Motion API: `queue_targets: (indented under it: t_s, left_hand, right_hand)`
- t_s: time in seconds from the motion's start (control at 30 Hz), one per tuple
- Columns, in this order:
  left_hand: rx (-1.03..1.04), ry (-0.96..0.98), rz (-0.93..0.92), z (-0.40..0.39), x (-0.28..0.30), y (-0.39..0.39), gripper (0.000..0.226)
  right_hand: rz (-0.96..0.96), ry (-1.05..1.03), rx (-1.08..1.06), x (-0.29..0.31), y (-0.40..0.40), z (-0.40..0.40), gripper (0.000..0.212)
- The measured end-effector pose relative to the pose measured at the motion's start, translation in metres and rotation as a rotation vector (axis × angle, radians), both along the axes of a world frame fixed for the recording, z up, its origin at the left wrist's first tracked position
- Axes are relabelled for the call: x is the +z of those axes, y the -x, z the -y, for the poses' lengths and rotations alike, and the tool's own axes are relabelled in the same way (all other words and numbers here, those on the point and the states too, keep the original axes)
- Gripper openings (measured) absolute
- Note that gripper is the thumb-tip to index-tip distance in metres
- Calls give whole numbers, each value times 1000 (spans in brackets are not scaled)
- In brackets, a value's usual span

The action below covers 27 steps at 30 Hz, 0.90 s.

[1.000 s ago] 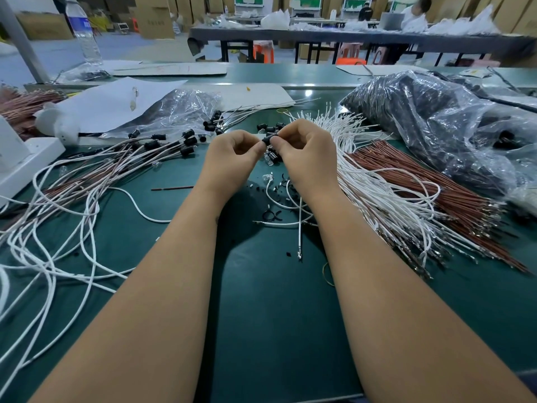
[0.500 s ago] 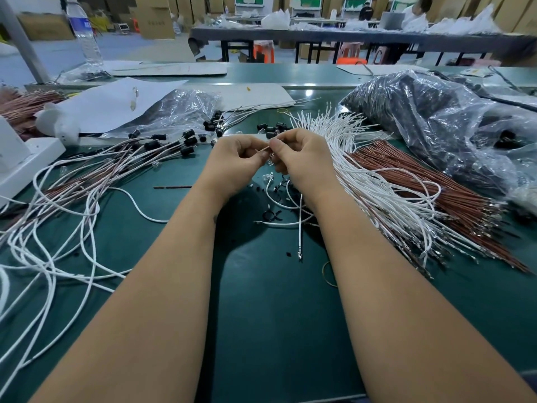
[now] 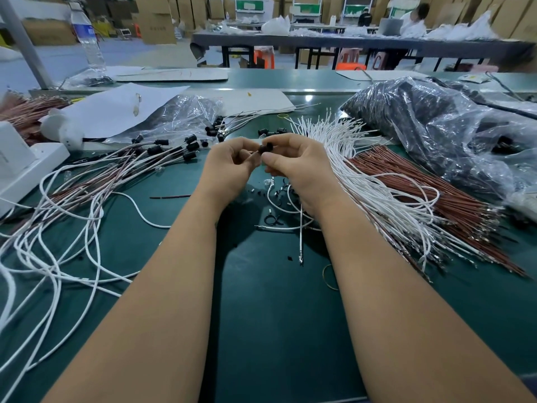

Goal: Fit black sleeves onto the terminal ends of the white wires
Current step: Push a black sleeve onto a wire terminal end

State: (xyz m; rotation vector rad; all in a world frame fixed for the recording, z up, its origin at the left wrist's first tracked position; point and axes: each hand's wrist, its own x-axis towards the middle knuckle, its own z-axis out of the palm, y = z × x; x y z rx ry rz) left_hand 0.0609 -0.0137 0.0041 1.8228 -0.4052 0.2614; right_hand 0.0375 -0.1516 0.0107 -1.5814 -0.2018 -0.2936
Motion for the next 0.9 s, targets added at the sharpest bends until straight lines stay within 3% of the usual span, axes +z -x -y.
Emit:
queue_targets:
  t_s: [0.13,0.4,0.67,0.9]
  left_hand:
    - [-5,63,65,0,1,-2,19]
    - [-81,239,52,-2,-1,-3,27]
    - [-55,302,71,0,4,0,19]
    - [23,135,73,2,3,1,5]
  right_hand:
    - [-7,-115,164,3,1,-4,27]
    - [9,-163,199,3,3,-3,35]
    - [73,-177,131,8,5,-6,24]
    - [25,-187,-76,6,-1,0,11]
